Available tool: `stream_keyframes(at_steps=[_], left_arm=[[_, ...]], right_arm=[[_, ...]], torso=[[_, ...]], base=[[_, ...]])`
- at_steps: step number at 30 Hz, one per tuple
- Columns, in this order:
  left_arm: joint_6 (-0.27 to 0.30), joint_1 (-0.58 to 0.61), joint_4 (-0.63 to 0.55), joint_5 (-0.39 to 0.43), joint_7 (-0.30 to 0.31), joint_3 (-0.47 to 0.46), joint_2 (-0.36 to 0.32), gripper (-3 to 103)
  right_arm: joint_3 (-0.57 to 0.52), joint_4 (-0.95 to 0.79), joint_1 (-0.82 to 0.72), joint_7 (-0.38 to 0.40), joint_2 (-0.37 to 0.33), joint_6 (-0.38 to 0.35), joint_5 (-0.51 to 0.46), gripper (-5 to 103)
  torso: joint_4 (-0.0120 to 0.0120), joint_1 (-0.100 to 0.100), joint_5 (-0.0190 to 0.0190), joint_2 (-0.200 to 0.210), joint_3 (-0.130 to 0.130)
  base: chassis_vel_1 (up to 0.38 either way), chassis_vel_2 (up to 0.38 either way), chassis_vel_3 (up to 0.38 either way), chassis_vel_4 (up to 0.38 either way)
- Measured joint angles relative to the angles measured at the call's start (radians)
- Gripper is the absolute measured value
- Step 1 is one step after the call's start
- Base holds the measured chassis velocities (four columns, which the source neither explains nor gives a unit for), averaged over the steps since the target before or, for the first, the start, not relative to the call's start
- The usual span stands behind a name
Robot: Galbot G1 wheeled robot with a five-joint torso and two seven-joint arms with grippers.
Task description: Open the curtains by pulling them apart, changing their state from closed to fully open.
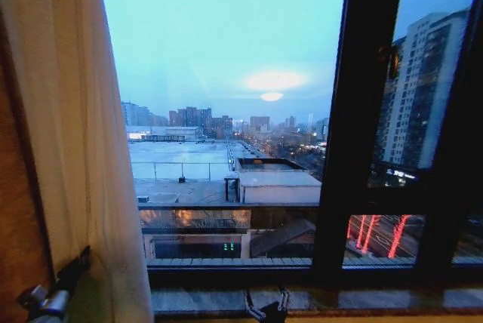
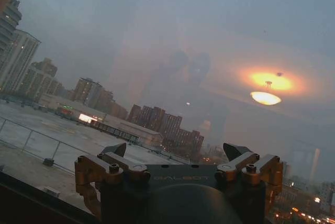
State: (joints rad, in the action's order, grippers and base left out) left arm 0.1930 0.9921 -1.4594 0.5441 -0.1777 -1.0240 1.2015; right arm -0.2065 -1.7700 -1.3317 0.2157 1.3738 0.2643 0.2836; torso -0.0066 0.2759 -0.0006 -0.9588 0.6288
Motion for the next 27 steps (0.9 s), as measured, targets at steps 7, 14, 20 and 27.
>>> stream_keyframes(at_steps=[7, 14, 20, 27], left_arm=[[-0.048, -0.047, 0.048, -0.025, 0.291, -0.031, -0.025, 0], [-0.046, -0.099, 0.139, 0.020, 0.461, -0.075, -0.125, 0], [-0.040, -0.064, 0.107, 0.022, 0.429, -0.072, -0.128, 0], [-0.006, 0.028, -0.001, 0.019, 0.101, -0.057, -0.116, 8]], right_arm=[[0.000, 0.004, 0.000, -0.002, 0.000, 0.002, 0.003, 100], [0.002, 0.005, -0.004, -0.006, 0.000, 0.003, 0.006, 100], [0.012, 0.006, -0.002, -0.007, 0.000, 0.003, 0.010, 100], [0.011, -0.003, -0.011, -0.008, 0.000, 0.003, 0.010, 100]], torso=[[-0.0005, 0.000, 0.0007, 0.000, 0.000], [0.0002, 0.000, -0.0004, 0.000, 0.000], [0.0005, 0.000, -0.0006, 0.000, 0.000], [0.0007, 0.000, -0.0024, 0.000, 0.000]], base=[[0.000, 0.000, 0.000, 0.000], [0.000, 0.000, 0.000, 0.000], [0.000, 0.000, 0.000, 0.000], [0.000, 0.000, 0.000, 0.000]])
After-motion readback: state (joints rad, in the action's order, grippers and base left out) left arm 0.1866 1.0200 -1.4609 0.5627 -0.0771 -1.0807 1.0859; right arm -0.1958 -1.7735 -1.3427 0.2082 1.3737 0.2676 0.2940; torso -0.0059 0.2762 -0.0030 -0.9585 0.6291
